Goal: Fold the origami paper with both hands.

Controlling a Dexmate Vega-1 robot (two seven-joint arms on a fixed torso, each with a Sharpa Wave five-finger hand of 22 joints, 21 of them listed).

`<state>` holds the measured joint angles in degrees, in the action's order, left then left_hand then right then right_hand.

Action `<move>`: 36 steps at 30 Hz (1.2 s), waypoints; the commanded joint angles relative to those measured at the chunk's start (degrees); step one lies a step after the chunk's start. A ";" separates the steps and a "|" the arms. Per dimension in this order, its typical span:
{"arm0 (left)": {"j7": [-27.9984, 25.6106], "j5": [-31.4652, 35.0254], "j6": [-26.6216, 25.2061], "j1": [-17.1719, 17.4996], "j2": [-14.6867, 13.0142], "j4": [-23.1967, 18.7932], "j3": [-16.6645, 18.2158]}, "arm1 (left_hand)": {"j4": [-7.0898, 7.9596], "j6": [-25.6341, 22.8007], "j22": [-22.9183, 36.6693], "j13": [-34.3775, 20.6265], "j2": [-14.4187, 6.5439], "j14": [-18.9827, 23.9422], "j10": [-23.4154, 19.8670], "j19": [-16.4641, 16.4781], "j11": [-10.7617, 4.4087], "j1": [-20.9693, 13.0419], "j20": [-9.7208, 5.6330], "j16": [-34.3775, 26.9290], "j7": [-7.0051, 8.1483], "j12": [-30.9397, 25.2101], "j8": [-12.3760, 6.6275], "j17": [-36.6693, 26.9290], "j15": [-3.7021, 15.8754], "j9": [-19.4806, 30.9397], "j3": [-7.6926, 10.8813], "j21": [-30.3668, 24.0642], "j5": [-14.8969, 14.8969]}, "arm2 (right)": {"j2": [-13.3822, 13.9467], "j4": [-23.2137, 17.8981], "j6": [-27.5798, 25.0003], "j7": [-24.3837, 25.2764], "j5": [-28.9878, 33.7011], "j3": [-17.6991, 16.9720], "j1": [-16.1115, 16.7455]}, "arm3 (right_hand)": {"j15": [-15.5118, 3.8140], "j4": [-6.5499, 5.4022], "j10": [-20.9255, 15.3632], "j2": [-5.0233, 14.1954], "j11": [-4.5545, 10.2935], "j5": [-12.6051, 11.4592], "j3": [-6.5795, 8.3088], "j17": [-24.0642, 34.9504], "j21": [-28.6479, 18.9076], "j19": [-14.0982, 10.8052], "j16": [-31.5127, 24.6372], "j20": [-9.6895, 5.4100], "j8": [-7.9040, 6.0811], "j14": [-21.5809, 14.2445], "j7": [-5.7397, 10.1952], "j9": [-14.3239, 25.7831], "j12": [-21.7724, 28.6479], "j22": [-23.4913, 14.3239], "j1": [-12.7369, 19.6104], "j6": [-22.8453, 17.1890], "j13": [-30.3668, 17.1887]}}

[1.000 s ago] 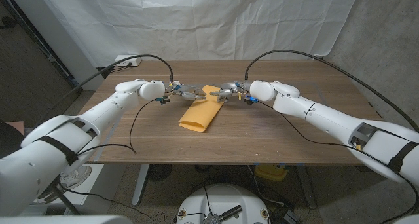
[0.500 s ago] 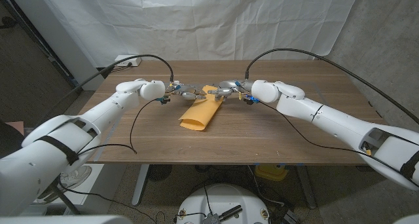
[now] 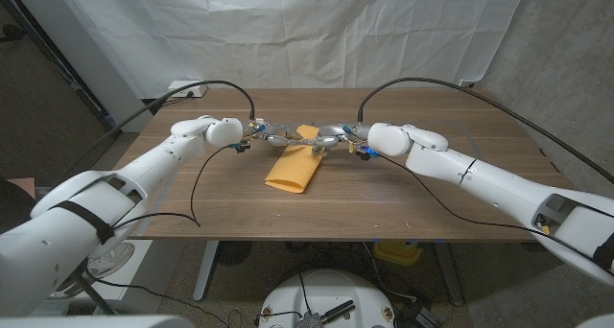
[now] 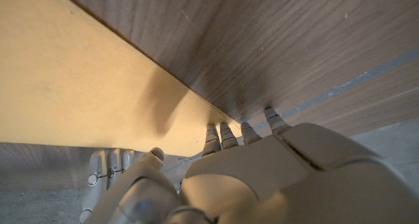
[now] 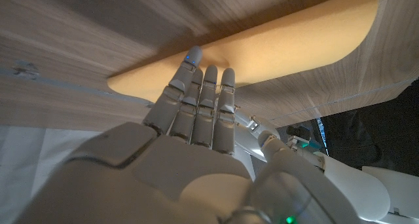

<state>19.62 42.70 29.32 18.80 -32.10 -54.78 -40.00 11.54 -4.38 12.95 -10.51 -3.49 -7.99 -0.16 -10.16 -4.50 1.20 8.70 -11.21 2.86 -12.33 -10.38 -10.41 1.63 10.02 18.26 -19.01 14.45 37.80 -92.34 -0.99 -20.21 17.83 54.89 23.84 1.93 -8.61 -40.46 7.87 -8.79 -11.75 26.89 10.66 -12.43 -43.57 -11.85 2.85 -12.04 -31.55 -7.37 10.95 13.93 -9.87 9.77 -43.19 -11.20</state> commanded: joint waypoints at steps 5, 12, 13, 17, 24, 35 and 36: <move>0.73 -0.15 -0.62 0.45 -0.23 -0.97 0.31 | 0.11 0.10 0.05 -0.26 -7.02 -0.13 0.31 -7.32 0.22 -0.14 0.08 0.16 -0.27 0.07 -0.12 -0.17 0.50 0.27 -0.23 -0.32 0.34 | -2.72 4.81 1.04 -3.26 2.85 4.29 -2.19 | -0.24 0.14 -0.47 0.68 -0.22 -0.17 0.50 -0.01 0.41 -0.20 0.42 -0.30 0.14 -0.10 0.33 -0.05 -0.31 -0.03 -0.06 -0.20 0.06; 0.73 -0.28 -0.43 0.61 -0.45 -1.15 0.47 | 0.11 0.30 0.05 -0.27 -7.04 -0.20 0.36 -7.36 0.27 -0.14 0.02 0.20 -0.28 0.13 -0.09 -0.17 0.48 0.27 -0.30 -0.32 0.40 | -3.72 7.41 0.12 -4.13 2.41 4.71 -2.30 | -0.33 0.19 -0.40 0.74 -0.08 -0.17 0.66 -0.03 0.50 -0.13 0.53 -0.29 0.25 -0.02 0.32 -0.05 -0.43 -0.03 -0.03 -0.07 0.06; 0.75 -0.21 -0.44 0.62 -0.53 -1.20 0.47 | 0.11 0.32 0.05 -0.27 -7.04 -0.21 0.36 -7.31 0.25 -0.14 0.00 0.20 -0.28 0.13 -0.09 -0.17 0.49 0.27 -0.31 -0.34 0.41 | -3.31 6.86 -0.15 -3.68 3.53 5.02 -2.24 | -0.36 0.20 -0.37 0.75 -0.10 -0.16 0.70 -0.03 0.51 -0.14 0.53 -0.28 0.25 -0.06 0.30 -0.05 -0.46 -0.03 -0.02 -0.12 0.06; 0.62 -0.25 -0.20 0.54 -0.50 -0.91 0.47 | 0.12 0.34 0.04 -0.27 -7.07 -0.25 0.40 -7.37 0.25 -0.14 0.00 0.22 -0.32 0.16 -0.10 -0.17 0.48 0.27 -0.33 -0.33 0.44 | -2.95 6.25 -1.01 -3.62 4.76 5.43 -2.26 | -0.37 0.23 -0.61 0.77 -0.16 -0.16 0.80 -0.04 0.51 -0.25 0.53 -0.29 0.21 -0.22 0.36 -0.05 -0.43 -0.03 0.00 -0.31 0.06; 0.19 -0.09 0.18 0.29 -0.39 -0.42 0.35 | 0.12 0.51 0.04 -0.28 -7.11 -0.30 0.44 -7.38 0.31 -0.15 0.01 0.25 -0.28 0.21 -0.08 -0.17 0.49 0.27 -0.38 -0.34 0.50 | -1.73 4.07 -2.40 -3.47 6.02 5.65 -1.79 | -0.72 0.34 -2.20 0.67 0.26 -0.09 1.20 -0.09 0.12 -1.86 0.23 -0.73 -0.05 -1.83 0.86 -0.05 -0.11 -0.04 0.00 -1.62 0.07; -0.30 0.23 0.38 -0.08 -0.07 0.23 0.08 | 0.12 0.56 0.03 -0.28 -7.15 -0.36 0.43 -7.39 0.33 -0.16 -0.05 0.28 -0.26 0.25 -0.13 -0.17 0.60 0.28 -0.45 -0.36 0.60 | 1.55 -2.47 -1.02 0.00 5.14 2.81 -0.46 | -0.87 0.42 -2.39 0.67 0.40 -0.08 1.48 -0.13 0.13 -2.30 0.35 -0.81 0.04 -2.17 1.12 -0.05 -0.26 -0.04 0.04 -1.81 0.08; -0.35 0.24 0.45 -0.14 -0.02 0.35 0.05 | 0.12 0.56 0.03 -0.28 -7.15 -0.38 0.43 -7.38 0.32 -0.16 -0.05 0.29 -0.26 0.25 -0.13 -0.17 0.61 0.28 -0.45 -0.37 0.61 | 1.66 -2.60 -0.79 -0.44 4.28 2.55 -0.42 | -0.97 0.44 -2.43 0.67 0.46 -0.09 1.52 -0.14 0.14 -2.31 0.34 -0.80 0.04 -2.25 1.15 -0.05 -0.26 -0.04 0.05 -1.84 0.08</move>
<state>20.08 42.57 29.16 19.04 -32.43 -55.05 -39.69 11.77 -4.06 12.77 -10.54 -3.49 -8.20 0.27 -10.16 -4.28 1.20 8.71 -11.01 2.57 -11.89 -10.04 -10.41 1.84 10.03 18.03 -19.01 14.70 35.48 -87.65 -2.59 -23.11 23.05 59.99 21.73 0.90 -8.04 -42.49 7.88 -8.31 -11.75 27.93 10.29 -12.04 -45.20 -11.41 2.04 -12.05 -33.17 -6.24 10.95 13.72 -9.76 9.78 -44.74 -10.93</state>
